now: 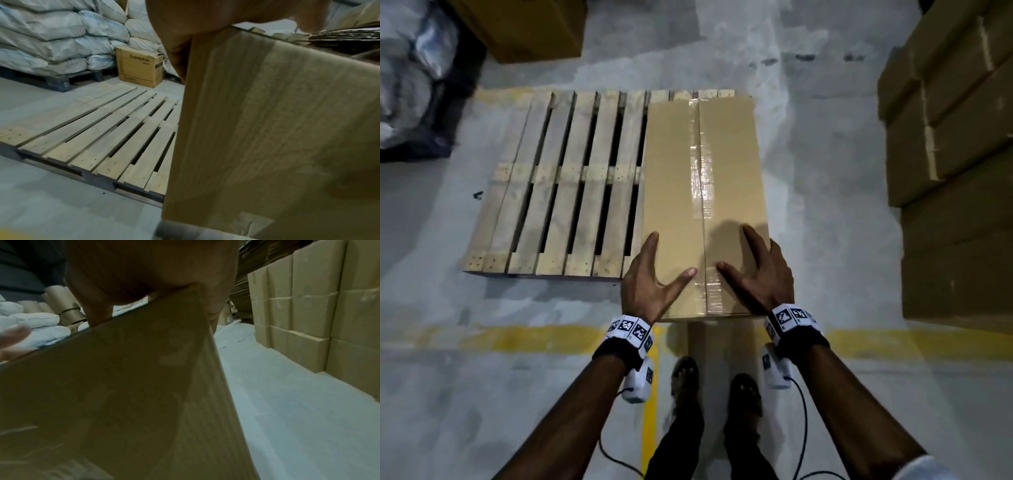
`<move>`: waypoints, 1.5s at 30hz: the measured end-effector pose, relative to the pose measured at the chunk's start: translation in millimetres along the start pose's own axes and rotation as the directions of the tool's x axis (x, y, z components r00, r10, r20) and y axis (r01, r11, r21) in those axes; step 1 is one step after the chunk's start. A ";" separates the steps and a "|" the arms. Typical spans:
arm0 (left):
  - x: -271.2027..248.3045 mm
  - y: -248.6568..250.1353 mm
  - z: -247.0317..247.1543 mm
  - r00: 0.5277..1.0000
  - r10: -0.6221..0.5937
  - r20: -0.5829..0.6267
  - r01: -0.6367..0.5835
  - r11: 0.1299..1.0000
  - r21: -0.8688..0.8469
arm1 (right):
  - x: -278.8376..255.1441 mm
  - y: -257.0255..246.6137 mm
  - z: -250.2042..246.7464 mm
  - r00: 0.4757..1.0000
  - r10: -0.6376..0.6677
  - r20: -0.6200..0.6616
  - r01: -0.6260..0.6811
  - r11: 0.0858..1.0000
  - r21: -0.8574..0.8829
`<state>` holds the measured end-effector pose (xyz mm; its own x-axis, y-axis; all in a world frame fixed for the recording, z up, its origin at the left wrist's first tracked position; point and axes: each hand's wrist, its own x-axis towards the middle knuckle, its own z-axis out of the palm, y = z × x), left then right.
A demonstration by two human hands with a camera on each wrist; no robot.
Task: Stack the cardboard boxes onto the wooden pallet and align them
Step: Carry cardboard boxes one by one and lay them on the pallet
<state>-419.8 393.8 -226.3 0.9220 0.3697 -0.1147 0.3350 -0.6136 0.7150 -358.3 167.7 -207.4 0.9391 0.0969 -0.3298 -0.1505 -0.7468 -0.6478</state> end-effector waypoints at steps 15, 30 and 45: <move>107.6 -167.7 211.6 0.996 0.068 -0.061 -0.073 0.995 -0.073 | 172.0 181.6 165.6 0.991 -0.068 -0.114 0.075 0.996 0.055; 184.0 -213.3 247.3 0.980 0.185 -0.077 -0.183 0.983 0.033 | 260.3 224.8 215.0 0.971 -0.234 -0.055 0.233 0.858 0.458; 130.3 -270.0 283.2 0.976 -0.133 -0.174 0.009 0.818 -0.574 | 222.6 276.5 258.6 0.836 -0.373 -0.402 0.540 0.688 0.485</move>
<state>-335.2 410.0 -629.6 0.8215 0.5635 -0.0871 0.1712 -0.0980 0.9803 -270.8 153.0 -637.5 0.9655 0.0953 0.2423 0.2541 -0.1424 -0.9566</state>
